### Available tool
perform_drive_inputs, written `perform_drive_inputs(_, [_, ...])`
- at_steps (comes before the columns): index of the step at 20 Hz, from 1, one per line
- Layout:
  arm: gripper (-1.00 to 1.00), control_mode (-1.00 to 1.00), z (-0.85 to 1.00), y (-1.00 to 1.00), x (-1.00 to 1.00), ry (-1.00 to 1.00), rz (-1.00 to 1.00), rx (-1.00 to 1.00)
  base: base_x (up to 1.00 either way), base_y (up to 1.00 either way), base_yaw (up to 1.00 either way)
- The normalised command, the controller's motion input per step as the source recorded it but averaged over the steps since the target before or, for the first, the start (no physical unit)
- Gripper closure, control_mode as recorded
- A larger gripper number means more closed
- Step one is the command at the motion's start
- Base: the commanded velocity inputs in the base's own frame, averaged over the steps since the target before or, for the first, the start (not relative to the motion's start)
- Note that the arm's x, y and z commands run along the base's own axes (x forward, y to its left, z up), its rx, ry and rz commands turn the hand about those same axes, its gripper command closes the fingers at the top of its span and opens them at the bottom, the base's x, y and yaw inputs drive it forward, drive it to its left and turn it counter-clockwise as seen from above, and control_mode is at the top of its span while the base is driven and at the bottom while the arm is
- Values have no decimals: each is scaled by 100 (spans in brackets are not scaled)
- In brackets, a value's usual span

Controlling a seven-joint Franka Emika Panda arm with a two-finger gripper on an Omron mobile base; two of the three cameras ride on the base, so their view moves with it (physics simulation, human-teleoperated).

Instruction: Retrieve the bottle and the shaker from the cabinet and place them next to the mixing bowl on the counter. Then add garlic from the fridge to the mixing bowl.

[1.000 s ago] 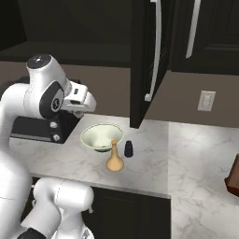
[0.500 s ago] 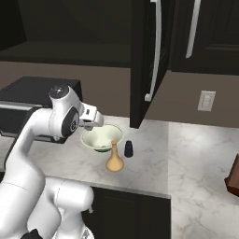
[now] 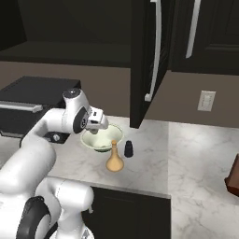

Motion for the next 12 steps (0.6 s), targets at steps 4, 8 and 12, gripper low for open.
perform_drive_inputs(4, [100, -100, -33, 0, 57, 12, 0, 0, 0, 0, 0])
perform_drive_inputs(8, [100, -100, -24, 0, 36, 5, 0, 0, 0, 0, 0])
perform_drive_inputs(12, [100, -100, -17, 0, 18, 0, 0, 0, 0, 0, 0])
